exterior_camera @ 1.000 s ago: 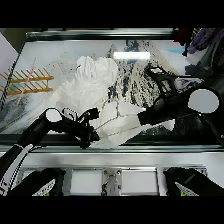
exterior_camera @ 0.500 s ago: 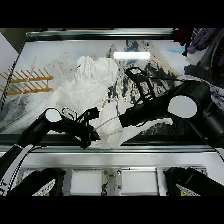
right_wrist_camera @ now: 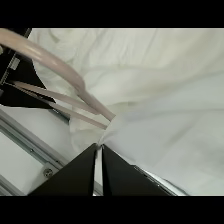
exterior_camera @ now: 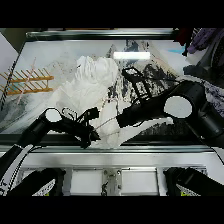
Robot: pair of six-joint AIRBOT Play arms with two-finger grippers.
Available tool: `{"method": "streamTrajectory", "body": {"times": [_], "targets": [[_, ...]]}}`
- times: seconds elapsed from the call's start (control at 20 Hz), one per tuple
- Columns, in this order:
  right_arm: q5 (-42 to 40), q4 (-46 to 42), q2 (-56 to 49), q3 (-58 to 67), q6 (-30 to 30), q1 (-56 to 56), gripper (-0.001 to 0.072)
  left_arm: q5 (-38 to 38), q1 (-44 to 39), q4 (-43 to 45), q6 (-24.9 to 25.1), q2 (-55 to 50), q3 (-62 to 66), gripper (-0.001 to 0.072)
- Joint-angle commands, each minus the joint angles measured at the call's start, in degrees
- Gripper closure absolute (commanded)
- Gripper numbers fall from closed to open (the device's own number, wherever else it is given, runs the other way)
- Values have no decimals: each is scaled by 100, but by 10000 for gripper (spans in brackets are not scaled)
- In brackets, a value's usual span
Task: Fold the clothes and pants, and hang the long-sleeved shirts on hangers.
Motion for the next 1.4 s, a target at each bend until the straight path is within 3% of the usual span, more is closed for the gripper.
{"method": "streamTrajectory", "body": {"times": [0.0,0.05,0.25,0.45,0.55,0.7,0.85,1.0,1.15,1.35], "targets": [[177,0,149,11,-334,-208,301,-7,-2,2,0,4,-2,693],[177,0,234,11,-380,-332,156,-7,-2,2,0,4,-2,693],[411,555,476,11,-1202,-968,176,-9,-2,2,0,4,-2,693],[1565,2627,428,9,-3381,-2739,176,-11,-2,2,0,4,-2,693],[1427,3744,348,-42,-4024,-3700,176,-28,-2,2,0,4,-2,693],[1082,4586,289,-44,-4100,-4452,176,-105,0,20,0,4,-2,693],[662,4699,284,-44,-4358,-4741,175,-101,-2,17,0,4,-2,693],[1355,4701,179,-208,-6354,-5136,175,-103,0,15,0,4,-2,692],[2367,5073,-57,-841,-7619,-5917,175,-105,-2,15,2,4,-2,693],[2695,5010,-490,-1749,-9075,-6601,175,-107,-2,17,0,4,-2,693]]}}
